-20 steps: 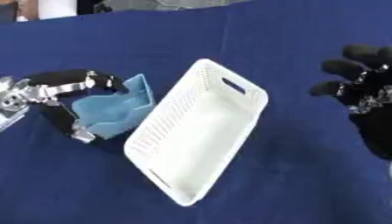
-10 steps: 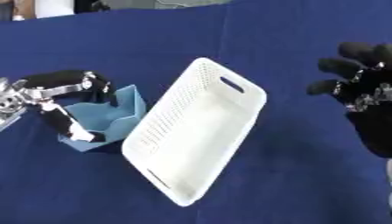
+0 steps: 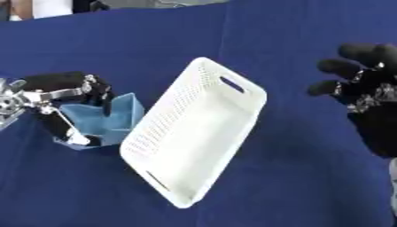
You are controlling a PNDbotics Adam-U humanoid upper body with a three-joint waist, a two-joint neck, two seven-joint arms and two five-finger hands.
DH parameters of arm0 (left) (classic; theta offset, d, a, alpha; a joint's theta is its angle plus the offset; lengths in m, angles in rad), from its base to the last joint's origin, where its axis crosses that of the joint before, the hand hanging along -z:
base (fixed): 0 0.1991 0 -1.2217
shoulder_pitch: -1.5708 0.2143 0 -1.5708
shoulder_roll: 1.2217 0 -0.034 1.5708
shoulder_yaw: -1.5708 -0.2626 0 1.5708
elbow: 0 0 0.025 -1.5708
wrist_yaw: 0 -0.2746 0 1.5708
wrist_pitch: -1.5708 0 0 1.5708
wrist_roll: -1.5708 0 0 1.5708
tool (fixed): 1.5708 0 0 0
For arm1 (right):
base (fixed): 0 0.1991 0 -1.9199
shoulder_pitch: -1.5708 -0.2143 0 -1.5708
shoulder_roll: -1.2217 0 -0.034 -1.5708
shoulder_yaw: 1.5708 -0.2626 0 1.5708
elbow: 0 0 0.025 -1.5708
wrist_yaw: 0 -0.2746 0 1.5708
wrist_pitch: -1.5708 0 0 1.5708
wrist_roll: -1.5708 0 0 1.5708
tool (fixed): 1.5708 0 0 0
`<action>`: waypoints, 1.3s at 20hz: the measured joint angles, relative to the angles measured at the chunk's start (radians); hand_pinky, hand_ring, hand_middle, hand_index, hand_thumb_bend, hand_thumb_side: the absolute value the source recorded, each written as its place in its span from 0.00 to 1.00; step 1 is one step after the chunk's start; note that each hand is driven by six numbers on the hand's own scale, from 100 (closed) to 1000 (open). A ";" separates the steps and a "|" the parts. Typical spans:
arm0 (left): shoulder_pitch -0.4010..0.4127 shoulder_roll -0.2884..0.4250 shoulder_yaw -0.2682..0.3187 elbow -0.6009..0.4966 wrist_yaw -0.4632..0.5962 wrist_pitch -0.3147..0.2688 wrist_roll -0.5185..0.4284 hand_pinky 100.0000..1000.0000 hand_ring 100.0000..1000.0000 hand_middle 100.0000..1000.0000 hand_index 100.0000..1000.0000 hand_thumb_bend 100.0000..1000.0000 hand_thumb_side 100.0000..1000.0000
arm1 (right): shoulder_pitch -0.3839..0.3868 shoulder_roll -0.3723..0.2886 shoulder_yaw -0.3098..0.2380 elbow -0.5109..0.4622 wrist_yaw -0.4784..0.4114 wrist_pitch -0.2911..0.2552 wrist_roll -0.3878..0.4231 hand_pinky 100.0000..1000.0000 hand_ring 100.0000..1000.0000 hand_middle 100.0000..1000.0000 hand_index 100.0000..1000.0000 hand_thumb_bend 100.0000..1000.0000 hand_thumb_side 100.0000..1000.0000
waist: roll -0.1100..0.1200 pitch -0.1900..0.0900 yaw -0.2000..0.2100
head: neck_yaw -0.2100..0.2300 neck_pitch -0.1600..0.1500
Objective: Pick up objects on the table and place them in the box.
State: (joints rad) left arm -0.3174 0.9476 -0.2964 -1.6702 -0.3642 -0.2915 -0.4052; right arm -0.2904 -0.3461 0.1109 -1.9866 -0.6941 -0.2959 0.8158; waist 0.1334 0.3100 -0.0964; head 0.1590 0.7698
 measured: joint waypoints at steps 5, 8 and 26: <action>0.000 0.000 0.002 -0.004 -0.002 0.000 -0.002 0.25 0.41 0.45 0.56 0.38 0.05 | 0.000 0.000 0.000 0.000 0.000 0.000 0.000 0.82 0.93 0.95 0.98 0.00 0.90 | 0.000 0.002 0.000 | 0.000 0.000; 0.002 0.000 0.007 -0.008 -0.003 0.002 0.000 0.26 0.41 0.46 0.56 0.38 0.05 | 0.000 0.000 0.000 0.000 0.002 0.000 0.000 0.82 0.93 0.95 0.98 0.00 0.90 | 0.000 0.004 0.001 | 0.000 0.000; 0.162 0.045 0.290 0.050 -0.277 0.032 0.283 0.35 0.47 0.53 0.60 0.53 0.00 | 0.010 0.000 -0.007 0.000 0.024 -0.002 -0.002 0.82 0.93 0.95 0.99 0.00 0.90 | -0.009 0.009 0.037 | -0.011 0.000</action>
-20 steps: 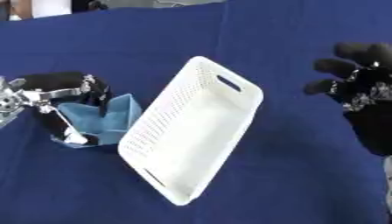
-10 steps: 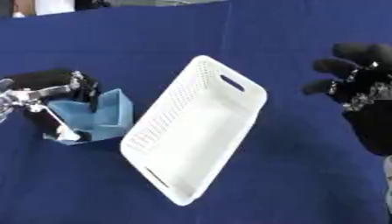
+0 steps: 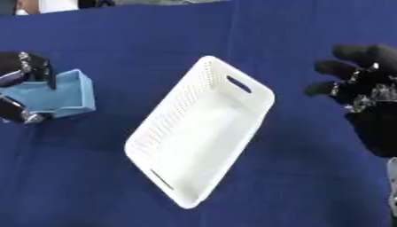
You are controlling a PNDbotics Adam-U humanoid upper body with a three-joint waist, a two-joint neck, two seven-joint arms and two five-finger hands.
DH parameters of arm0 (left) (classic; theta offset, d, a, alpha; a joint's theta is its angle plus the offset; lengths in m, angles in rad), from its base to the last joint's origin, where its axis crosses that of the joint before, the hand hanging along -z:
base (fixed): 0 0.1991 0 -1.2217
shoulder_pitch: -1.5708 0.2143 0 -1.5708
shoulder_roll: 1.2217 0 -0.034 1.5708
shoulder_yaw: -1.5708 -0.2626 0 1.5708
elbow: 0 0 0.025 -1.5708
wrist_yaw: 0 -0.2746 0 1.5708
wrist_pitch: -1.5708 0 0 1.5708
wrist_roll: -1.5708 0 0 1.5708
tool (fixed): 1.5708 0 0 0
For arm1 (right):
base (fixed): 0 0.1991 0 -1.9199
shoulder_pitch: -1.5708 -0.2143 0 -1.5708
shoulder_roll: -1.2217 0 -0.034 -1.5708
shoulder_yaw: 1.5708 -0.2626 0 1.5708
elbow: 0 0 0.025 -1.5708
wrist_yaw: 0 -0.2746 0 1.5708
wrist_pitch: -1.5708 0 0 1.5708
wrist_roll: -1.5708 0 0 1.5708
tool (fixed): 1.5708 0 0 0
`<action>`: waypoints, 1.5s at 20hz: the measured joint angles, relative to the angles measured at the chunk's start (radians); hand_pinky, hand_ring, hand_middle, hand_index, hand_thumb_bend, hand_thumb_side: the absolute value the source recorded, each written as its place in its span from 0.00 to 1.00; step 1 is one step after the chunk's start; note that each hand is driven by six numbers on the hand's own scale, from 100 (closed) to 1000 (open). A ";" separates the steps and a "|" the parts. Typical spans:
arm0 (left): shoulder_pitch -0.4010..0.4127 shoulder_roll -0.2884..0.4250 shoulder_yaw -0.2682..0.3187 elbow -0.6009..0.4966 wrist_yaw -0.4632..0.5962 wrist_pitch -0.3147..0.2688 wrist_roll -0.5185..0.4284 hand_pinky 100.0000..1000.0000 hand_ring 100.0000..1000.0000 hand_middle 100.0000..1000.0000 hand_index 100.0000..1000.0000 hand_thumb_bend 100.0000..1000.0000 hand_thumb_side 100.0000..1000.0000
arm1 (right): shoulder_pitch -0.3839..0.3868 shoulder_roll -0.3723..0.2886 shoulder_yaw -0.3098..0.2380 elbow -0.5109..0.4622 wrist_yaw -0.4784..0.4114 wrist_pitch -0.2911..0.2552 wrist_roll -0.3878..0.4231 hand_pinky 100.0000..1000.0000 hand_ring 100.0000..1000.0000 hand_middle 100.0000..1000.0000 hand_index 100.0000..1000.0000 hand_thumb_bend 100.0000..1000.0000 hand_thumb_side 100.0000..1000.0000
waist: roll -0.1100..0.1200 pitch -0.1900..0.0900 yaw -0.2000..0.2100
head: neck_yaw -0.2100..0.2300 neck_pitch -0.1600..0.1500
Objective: Pick up objects on the table and place them in the box.
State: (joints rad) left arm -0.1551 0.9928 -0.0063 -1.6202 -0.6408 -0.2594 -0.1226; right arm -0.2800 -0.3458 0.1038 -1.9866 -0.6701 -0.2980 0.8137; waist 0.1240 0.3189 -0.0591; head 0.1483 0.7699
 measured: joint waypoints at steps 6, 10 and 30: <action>-0.053 0.034 0.005 -0.049 -0.018 -0.021 0.049 0.35 0.47 0.52 0.61 0.55 0.00 | 0.007 0.000 0.000 0.000 0.002 0.001 0.001 0.82 0.94 0.95 0.99 0.00 0.90 | 0.000 -0.006 -0.001 | 0.000 0.000; -0.099 0.067 -0.010 -0.095 -0.001 -0.039 0.053 0.33 0.46 0.52 0.60 0.54 0.00 | 0.008 0.000 0.001 0.000 0.002 0.002 0.002 0.82 0.94 0.95 0.99 0.00 0.90 | 0.004 -0.011 -0.005 | 0.000 0.000; -0.463 -0.121 -0.157 -0.207 0.126 -0.111 -0.110 0.21 0.41 0.46 0.58 0.49 0.00 | 0.014 0.002 0.006 0.000 -0.003 0.018 0.018 0.82 0.94 0.95 0.99 0.00 0.90 | 0.011 -0.048 -0.056 | 0.003 0.000</action>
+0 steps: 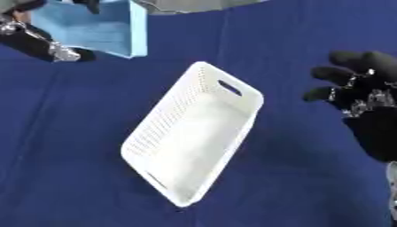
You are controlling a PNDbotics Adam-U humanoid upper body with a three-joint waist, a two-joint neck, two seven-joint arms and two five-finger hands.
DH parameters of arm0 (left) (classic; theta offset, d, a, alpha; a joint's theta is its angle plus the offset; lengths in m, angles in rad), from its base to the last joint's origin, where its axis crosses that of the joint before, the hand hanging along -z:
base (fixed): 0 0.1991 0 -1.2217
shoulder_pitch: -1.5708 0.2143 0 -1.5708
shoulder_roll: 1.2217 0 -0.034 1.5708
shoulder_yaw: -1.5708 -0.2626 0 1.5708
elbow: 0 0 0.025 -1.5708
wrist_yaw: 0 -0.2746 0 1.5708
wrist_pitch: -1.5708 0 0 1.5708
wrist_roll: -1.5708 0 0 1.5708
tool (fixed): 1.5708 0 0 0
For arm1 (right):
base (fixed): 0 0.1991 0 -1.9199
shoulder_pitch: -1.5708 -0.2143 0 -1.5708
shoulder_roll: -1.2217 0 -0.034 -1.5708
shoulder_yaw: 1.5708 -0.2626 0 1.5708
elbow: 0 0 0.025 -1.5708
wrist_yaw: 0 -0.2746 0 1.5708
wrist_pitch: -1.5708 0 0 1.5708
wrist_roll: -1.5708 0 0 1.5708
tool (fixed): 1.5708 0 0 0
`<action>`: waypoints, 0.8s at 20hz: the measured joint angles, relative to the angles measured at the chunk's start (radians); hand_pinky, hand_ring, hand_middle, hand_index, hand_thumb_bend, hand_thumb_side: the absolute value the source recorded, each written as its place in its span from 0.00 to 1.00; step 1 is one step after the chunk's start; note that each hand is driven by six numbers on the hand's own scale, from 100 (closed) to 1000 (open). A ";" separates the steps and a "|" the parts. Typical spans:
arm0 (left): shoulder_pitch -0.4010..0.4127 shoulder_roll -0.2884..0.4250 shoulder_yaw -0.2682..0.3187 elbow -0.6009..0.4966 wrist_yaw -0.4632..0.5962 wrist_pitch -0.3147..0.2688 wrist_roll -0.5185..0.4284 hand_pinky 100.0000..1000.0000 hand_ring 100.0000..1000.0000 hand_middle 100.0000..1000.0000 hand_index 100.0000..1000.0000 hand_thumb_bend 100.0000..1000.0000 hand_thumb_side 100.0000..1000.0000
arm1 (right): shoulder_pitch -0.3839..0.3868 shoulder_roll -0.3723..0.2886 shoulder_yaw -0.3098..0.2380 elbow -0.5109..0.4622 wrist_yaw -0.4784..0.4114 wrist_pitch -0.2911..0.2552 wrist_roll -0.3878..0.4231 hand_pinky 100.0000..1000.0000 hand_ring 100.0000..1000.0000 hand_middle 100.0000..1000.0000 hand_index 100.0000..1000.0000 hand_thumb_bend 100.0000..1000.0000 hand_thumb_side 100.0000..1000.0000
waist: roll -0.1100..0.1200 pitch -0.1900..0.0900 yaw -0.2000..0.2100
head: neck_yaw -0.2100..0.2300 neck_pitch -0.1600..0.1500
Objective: Pick up objects on the table and place them in the box.
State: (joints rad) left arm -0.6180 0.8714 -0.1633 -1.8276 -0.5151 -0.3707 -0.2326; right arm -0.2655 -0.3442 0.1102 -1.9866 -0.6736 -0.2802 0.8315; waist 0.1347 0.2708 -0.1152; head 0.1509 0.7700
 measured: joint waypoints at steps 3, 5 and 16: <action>-0.037 -0.049 -0.035 0.005 0.030 -0.014 -0.046 0.18 0.40 0.45 0.58 0.47 0.00 | -0.003 0.001 0.000 0.000 -0.003 0.005 0.005 0.83 0.94 0.95 0.99 0.00 0.90 | 0.002 -0.004 -0.008 | 0.001 0.000; -0.054 -0.080 -0.055 0.011 0.050 -0.020 -0.076 0.17 0.39 0.45 0.58 0.46 0.00 | -0.005 0.002 0.000 0.000 -0.003 0.007 0.007 0.83 0.94 0.95 0.99 0.00 0.90 | 0.003 -0.006 -0.012 | 0.005 0.000; -0.111 -0.216 -0.126 0.038 0.153 -0.018 -0.195 0.12 0.37 0.42 0.57 0.41 0.08 | -0.008 0.008 0.000 0.000 -0.004 0.012 0.012 0.83 0.94 0.95 0.99 0.00 0.89 | 0.004 -0.012 -0.018 | 0.035 0.000</action>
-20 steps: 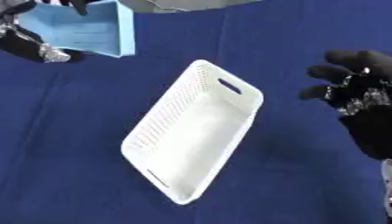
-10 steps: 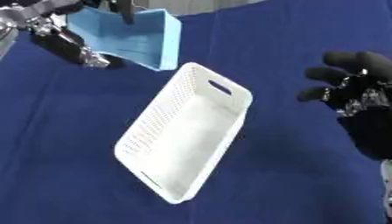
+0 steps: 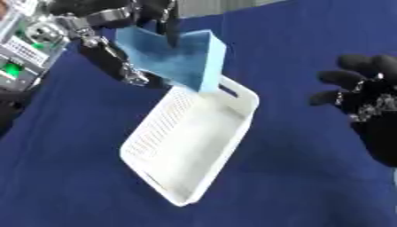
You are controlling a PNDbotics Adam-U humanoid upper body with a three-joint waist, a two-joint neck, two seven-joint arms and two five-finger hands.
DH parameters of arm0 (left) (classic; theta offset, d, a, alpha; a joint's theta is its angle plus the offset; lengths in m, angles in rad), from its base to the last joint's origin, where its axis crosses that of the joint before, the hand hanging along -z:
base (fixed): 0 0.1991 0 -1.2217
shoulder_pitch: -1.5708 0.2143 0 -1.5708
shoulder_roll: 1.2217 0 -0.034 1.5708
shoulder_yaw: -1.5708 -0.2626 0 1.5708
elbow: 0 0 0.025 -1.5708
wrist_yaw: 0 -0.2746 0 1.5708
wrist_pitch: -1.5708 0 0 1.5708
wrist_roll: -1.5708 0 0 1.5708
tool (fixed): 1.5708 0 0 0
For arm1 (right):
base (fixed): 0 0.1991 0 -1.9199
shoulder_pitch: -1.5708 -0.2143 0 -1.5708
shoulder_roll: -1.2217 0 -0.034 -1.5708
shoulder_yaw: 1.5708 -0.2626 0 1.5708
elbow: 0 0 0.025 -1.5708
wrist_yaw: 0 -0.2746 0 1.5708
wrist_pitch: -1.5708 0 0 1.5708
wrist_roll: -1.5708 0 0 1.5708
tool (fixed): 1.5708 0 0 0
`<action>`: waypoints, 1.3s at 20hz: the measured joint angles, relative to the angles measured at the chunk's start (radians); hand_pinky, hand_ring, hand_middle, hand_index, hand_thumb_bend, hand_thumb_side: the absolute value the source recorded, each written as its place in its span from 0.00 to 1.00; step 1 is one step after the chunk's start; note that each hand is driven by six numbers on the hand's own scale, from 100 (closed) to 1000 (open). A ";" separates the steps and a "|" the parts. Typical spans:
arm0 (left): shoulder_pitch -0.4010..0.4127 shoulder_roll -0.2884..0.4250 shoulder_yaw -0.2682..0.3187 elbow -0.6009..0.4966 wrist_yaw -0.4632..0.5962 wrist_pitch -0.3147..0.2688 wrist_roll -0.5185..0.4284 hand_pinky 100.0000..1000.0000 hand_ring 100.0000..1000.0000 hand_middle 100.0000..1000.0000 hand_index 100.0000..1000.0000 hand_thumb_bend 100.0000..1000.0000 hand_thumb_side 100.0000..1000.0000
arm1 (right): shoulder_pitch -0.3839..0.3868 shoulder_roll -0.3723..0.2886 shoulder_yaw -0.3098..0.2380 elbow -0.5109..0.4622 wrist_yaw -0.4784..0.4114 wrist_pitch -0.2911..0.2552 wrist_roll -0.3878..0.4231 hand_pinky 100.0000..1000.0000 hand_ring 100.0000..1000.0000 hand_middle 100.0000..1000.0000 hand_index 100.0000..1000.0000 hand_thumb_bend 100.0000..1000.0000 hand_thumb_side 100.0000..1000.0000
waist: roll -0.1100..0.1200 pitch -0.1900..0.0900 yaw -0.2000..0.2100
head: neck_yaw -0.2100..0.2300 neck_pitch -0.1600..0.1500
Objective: Pick up objects on the table and place them in the box.
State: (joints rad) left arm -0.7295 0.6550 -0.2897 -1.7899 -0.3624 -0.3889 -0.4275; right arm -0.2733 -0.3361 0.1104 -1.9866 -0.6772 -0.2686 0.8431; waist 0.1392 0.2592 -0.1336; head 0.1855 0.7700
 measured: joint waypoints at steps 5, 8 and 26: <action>-0.023 -0.026 -0.018 0.030 0.028 0.006 -0.010 0.14 0.38 0.42 0.57 0.40 0.26 | 0.000 0.000 0.000 0.000 0.000 0.002 0.002 0.82 0.94 0.95 0.99 0.00 0.89 | 0.002 -0.006 0.004 | 0.000 0.000; -0.029 -0.035 -0.027 0.053 0.048 0.005 -0.010 0.19 0.45 0.48 0.66 0.44 0.57 | 0.000 0.000 0.000 0.000 0.000 0.002 0.002 0.82 0.94 0.95 0.99 0.00 0.89 | 0.003 -0.008 0.004 | 0.000 0.000; -0.001 -0.030 -0.007 0.101 0.128 -0.027 0.102 0.19 0.53 0.58 0.77 0.16 0.72 | 0.000 0.000 0.000 0.000 0.001 0.002 0.002 0.83 0.94 0.95 1.00 0.00 0.89 | 0.003 -0.008 0.013 | -0.001 0.000</action>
State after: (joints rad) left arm -0.7301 0.6251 -0.2964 -1.6891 -0.2349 -0.4164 -0.3254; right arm -0.2729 -0.3363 0.1100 -1.9866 -0.6763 -0.2666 0.8451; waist 0.1423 0.2510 -0.1205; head 0.1848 0.7700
